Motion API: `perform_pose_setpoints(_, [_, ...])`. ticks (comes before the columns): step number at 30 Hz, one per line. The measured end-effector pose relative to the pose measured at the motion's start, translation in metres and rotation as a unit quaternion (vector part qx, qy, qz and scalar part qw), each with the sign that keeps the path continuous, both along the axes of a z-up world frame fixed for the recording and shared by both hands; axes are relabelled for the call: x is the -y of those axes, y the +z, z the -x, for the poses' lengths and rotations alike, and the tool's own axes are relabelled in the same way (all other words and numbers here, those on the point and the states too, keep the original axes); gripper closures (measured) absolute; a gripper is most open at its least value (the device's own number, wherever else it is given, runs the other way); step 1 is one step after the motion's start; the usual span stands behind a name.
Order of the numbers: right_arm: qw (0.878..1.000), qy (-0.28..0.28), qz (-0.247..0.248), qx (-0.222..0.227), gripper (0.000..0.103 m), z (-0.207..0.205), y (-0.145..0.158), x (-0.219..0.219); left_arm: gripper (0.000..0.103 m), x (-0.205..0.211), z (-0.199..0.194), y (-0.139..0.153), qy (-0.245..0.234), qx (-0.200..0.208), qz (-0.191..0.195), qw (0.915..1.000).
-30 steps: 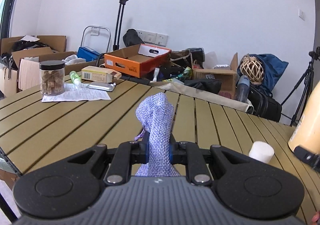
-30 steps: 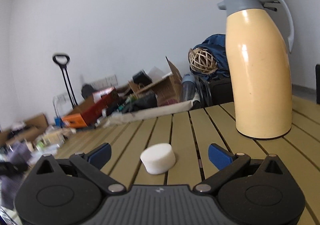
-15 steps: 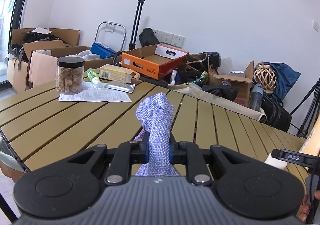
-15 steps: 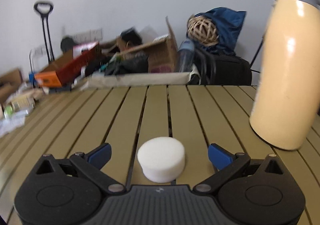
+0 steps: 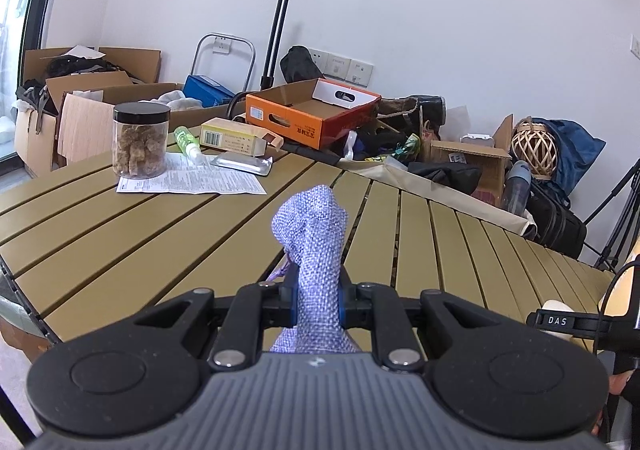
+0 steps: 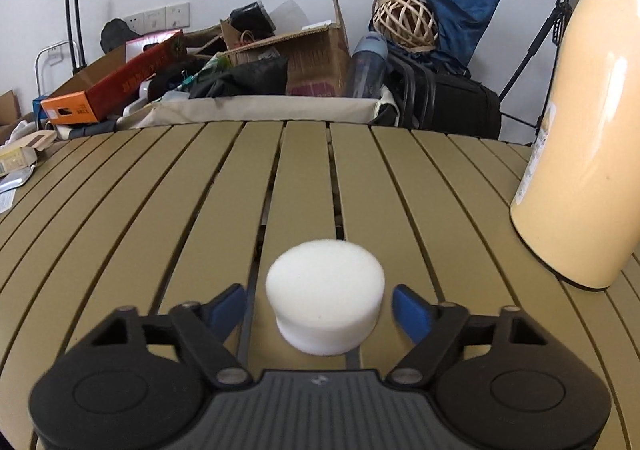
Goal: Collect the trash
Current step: 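Close the right tool on the white round foam sponge while the left tool holds the pouch, then carry the pouch and sponge down from the table toward the bin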
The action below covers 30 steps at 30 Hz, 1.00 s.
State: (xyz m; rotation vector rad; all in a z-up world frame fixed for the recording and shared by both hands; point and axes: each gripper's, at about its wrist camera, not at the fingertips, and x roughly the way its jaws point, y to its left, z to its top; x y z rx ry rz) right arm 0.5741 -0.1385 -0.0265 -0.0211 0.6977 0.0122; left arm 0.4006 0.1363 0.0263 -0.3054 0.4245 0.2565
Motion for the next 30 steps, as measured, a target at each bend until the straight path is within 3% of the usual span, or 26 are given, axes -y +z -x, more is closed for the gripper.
perform_pose_setpoints(4, [1.000,-0.001,-0.005,0.001,0.046,-0.001,-0.001,0.002,0.086,0.001,-0.001,0.000,-0.003,-0.001,0.003,1.0000])
perform_pose_setpoints(15, [0.998,0.020,-0.040,0.044,0.048,0.036,0.017,0.019,0.086,0.003,0.000,0.001,-0.007,-0.001,0.002,1.0000])
perform_pose_setpoints(30, [0.991,0.078,-0.066,0.084,0.048,0.138,0.050,0.034,0.086,0.013,0.028,0.001,-0.030,-0.006,-0.003,0.9995])
